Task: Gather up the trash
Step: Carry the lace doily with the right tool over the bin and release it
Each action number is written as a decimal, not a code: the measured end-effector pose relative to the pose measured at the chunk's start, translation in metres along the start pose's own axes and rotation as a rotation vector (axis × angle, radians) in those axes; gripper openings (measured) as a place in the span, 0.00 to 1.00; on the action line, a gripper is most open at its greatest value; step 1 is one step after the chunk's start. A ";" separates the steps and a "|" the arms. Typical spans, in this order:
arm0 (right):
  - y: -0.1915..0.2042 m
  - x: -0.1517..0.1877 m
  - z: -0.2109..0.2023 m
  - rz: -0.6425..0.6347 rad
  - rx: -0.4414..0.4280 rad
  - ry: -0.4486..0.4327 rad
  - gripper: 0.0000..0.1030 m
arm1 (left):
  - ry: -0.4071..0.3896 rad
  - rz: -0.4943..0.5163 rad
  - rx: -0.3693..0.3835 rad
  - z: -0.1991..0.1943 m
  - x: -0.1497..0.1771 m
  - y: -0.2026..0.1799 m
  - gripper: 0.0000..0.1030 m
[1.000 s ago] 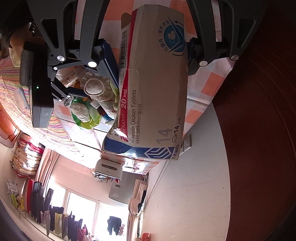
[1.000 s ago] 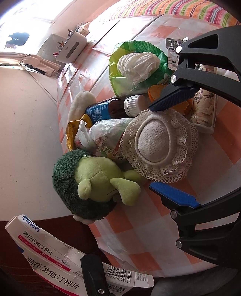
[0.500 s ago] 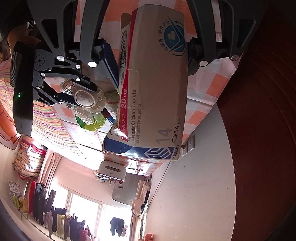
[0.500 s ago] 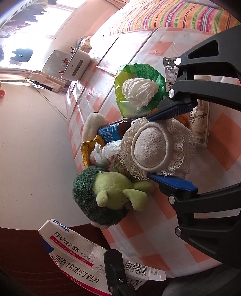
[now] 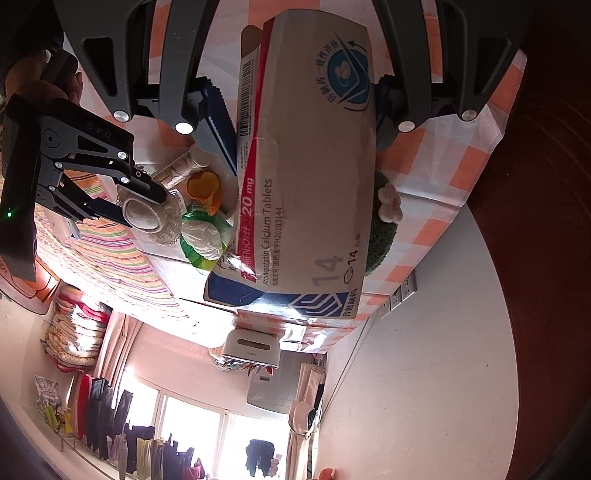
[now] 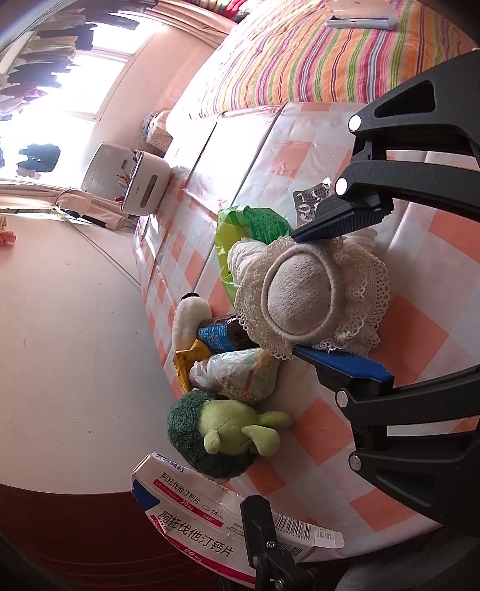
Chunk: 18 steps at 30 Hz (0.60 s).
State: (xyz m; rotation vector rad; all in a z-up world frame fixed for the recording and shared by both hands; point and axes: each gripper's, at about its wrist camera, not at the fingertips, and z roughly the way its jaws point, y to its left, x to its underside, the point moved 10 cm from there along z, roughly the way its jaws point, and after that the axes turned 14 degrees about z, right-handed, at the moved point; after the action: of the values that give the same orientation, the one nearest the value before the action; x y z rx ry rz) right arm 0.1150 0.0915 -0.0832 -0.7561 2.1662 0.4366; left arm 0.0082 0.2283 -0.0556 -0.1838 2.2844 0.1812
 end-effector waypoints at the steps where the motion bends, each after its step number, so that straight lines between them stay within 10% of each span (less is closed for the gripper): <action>1: -0.004 0.001 -0.002 0.006 0.006 -0.001 0.53 | -0.001 0.005 0.005 0.000 -0.001 -0.004 0.56; 18: -0.071 0.019 -0.045 0.080 0.110 -0.033 0.53 | -0.011 0.102 0.095 0.007 -0.017 -0.080 0.56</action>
State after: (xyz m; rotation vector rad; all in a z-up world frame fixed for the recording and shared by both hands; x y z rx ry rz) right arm 0.1254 0.0065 -0.0733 -0.5992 2.1760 0.3655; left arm 0.0401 0.1523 -0.0533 -0.0165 2.2876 0.1257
